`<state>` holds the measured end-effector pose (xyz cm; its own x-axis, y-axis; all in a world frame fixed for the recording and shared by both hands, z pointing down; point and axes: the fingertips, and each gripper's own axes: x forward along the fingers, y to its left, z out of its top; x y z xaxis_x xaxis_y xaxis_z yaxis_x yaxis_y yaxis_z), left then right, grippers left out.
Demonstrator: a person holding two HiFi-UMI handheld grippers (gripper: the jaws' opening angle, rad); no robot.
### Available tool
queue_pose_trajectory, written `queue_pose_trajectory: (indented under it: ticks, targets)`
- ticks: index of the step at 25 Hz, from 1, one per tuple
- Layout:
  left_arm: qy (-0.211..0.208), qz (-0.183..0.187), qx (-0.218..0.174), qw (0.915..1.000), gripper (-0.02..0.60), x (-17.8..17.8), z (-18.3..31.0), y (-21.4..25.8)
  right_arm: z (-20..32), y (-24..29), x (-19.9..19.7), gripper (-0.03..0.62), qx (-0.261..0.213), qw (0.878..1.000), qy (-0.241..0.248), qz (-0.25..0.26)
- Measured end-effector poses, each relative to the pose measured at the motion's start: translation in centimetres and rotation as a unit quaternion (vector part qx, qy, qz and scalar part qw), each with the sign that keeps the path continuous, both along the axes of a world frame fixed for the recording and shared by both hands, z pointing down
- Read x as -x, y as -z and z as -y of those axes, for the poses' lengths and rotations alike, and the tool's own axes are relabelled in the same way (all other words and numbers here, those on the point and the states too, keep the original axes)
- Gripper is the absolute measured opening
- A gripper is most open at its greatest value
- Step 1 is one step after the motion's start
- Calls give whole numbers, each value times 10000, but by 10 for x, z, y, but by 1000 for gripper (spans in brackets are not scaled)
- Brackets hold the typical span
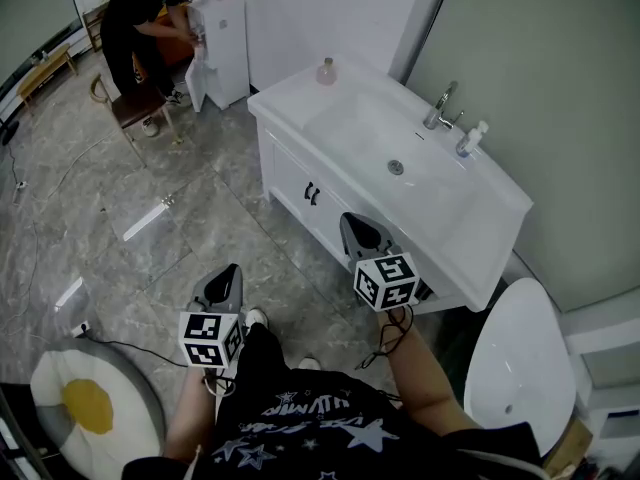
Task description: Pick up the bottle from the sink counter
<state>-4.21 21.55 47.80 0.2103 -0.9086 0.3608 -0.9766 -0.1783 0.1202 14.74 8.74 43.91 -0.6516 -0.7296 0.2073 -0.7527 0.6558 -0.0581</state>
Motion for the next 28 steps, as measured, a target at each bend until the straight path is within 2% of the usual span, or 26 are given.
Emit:
queue_pose_trajectory:
  ticks: [2, 4, 7, 11, 17, 21, 28]
  targets:
    - [-48, 23, -21, 10000, 21, 17, 18, 0, 19, 4, 14, 8, -35, 9999, -89, 70]
    - [-84, 1, -66, 9999, 21, 35, 42, 2, 41, 8, 29, 77, -49, 9999, -126, 88]
    - [-123, -48, -165, 9998, 21, 65, 82, 8, 77, 14, 55, 136, -111, 9998, -163, 25]
    - [-164, -102, -180, 9997, 21, 107, 122, 15, 114, 20, 96, 191, -56, 9998, -200, 60]
    - [-485, -172, -113, 9986, 21, 144, 165, 10, 154, 9, 130, 293, 204, 9987, -465, 78]
    - [-578, -202, 27, 9981, 21, 160, 183, -1, 167, -4, 141, 307, 365, 9977, -579, -8]
    - [-554, -320, 216, 9977, 21, 168, 213, -18, 212, -17, 146, 308, 482, 9965, -679, -78]
